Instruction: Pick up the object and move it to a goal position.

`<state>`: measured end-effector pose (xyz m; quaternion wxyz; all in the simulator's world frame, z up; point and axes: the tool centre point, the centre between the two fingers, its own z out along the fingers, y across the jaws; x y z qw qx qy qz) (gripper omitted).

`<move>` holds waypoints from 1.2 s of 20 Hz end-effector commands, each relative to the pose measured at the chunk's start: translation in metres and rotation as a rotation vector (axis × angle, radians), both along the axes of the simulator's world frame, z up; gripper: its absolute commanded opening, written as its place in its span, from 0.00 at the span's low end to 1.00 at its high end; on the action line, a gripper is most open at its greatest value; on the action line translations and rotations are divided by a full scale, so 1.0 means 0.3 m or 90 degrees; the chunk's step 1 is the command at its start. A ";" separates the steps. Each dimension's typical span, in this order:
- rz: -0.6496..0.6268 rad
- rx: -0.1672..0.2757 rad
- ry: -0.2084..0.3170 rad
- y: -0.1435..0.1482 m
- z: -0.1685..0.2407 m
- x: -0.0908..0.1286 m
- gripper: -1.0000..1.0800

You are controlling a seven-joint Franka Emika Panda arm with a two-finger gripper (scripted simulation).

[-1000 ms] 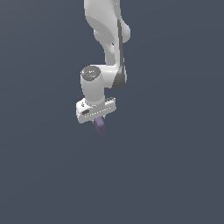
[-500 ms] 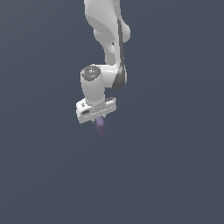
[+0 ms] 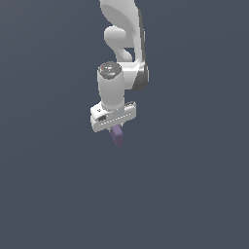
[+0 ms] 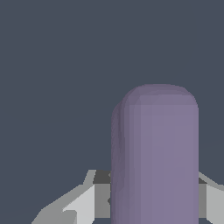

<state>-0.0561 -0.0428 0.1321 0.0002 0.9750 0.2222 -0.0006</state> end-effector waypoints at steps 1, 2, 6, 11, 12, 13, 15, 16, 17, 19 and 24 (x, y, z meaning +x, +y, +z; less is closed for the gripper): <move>0.001 0.000 -0.001 0.051 0.058 -0.002 0.00; 0.001 0.000 -0.001 0.074 0.085 -0.003 0.00; 0.001 -0.001 -0.001 0.180 0.205 -0.007 0.00; 0.001 -0.001 -0.001 0.322 0.368 -0.012 0.00; 0.001 -0.001 -0.001 0.351 0.401 -0.012 0.00; 0.001 -0.001 -0.001 0.379 0.433 -0.013 0.00; 0.001 -0.001 -0.001 0.437 0.499 -0.014 0.00; 0.001 -0.001 -0.001 0.465 0.531 -0.014 0.00; 0.001 -0.001 -0.001 0.494 0.564 -0.014 0.00; 0.001 -0.001 -0.001 0.549 0.627 -0.013 0.00; 0.000 0.000 -0.001 0.663 0.755 -0.009 0.00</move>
